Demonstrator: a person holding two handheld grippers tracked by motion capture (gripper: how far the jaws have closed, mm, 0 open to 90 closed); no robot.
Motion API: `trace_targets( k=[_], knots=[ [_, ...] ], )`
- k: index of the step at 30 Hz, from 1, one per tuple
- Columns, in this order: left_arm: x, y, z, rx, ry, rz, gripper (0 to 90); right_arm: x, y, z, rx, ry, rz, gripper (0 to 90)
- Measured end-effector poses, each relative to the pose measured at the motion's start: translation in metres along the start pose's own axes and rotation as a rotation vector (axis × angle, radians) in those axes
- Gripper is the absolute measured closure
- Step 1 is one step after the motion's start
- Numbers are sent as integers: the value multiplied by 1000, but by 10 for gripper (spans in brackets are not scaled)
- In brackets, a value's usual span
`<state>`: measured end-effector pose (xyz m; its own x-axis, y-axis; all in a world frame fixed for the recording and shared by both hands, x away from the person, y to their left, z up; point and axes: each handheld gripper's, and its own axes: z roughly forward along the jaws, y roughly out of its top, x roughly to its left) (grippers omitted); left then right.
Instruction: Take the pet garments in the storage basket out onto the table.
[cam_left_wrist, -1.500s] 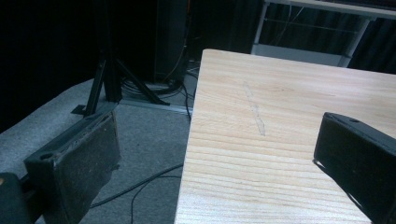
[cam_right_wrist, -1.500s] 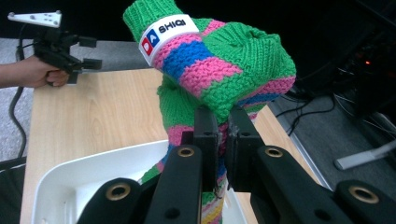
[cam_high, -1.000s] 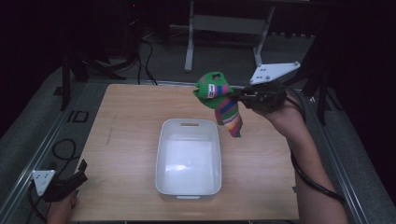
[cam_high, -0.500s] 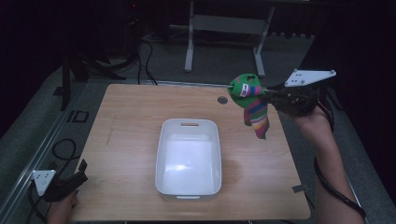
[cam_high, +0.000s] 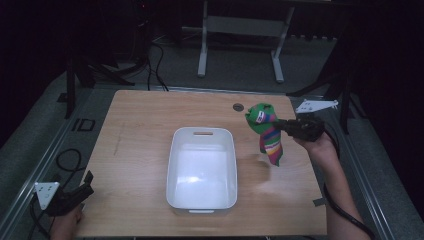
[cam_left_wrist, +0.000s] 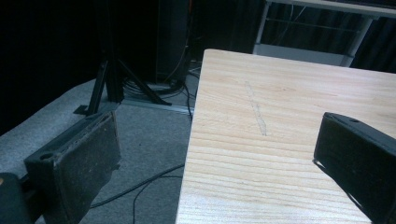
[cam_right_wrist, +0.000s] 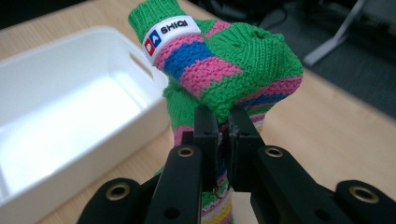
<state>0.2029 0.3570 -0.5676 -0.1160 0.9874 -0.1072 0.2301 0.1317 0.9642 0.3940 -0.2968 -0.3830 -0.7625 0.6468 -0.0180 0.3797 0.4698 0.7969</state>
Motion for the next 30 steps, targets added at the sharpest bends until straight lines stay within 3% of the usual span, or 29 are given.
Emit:
trace_targets(
  k=[1,4,6,7,11,15,17,22,30],
  knots=[
    [0,0,0,0,0,0,9,-5,-14,9,20,3,28,844],
    [0,0,0,0,0,1,9,-9,-37,18,27,8,72,844],
    [0,0,0,1,0,2,10,-10,-42,21,27,13,81,844],
    [0,0,0,0,1,3,9,-12,-58,28,34,22,113,844],
    [0,0,0,0,1,3,10,-13,-84,40,56,32,163,843],
    [0,0,0,0,1,3,9,-11,-102,57,110,17,174,843],
    [0,0,0,0,0,4,10,-9,-110,67,154,0,168,842],
    [-1,0,0,-1,-1,8,9,-6,-124,88,181,9,190,840],
    [0,0,0,-3,-5,7,9,-1,-118,98,171,-15,179,791]
  ],
)
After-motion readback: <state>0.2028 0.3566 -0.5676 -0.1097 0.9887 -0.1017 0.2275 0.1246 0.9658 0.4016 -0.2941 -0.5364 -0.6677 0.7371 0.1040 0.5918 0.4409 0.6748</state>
